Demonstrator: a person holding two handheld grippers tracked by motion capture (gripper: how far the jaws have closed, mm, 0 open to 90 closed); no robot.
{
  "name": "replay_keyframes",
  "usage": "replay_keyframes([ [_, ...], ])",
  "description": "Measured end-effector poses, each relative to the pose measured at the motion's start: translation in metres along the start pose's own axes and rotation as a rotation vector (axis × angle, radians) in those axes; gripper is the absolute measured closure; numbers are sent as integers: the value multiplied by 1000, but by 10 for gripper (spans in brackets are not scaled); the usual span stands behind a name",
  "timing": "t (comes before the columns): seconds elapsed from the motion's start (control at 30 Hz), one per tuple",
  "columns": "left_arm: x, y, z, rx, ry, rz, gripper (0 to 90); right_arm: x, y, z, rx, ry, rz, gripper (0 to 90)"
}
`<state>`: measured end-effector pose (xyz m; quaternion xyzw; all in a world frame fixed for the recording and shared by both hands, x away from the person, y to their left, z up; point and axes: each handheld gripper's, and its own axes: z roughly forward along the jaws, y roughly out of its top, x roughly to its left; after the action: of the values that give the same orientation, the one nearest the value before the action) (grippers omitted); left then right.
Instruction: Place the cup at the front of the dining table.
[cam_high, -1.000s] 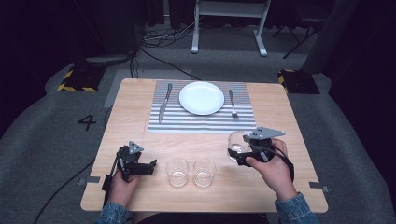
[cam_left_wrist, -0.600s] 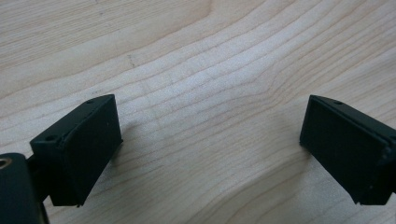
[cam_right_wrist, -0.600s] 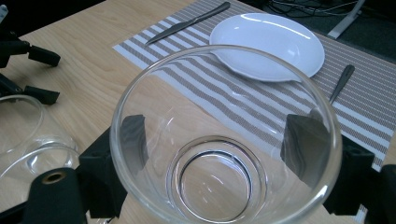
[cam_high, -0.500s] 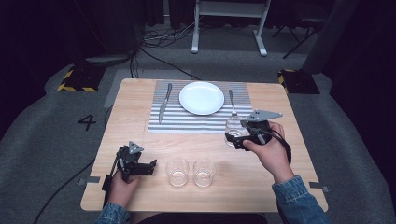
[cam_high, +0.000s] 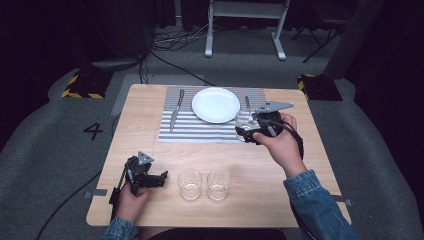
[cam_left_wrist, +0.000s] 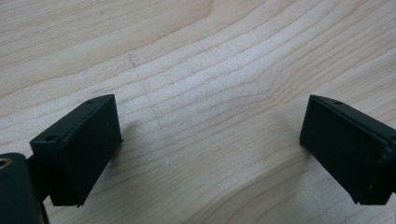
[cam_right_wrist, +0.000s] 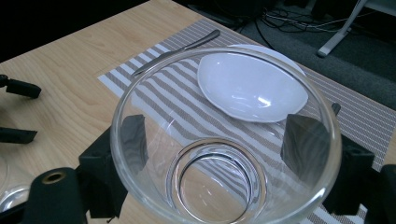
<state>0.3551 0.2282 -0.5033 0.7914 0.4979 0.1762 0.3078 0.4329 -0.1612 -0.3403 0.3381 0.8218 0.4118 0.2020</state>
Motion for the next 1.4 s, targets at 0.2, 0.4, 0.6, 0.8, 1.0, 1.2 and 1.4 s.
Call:
replay_keyframes([
  [0.2,0,0,0,0,0,0,55,-2,13,16,-1,0,2,199],
  [0.4,0,0,0,0,0,-1,55,0,25,36,4,0,-3,199],
  [0.6,0,0,0,0,0,-1,55,6,38,57,12,9,-13,199],
  [0.8,0,0,0,0,0,0,55,11,50,76,26,14,-15,199],
  [1.0,0,0,0,0,0,0,55,13,60,96,52,8,-31,199],
  [1.2,0,0,0,0,-1,-1,55,17,65,116,68,16,-13,199],
  [1.4,0,0,0,-2,1,0,55,23,66,136,89,22,-16,199],
])
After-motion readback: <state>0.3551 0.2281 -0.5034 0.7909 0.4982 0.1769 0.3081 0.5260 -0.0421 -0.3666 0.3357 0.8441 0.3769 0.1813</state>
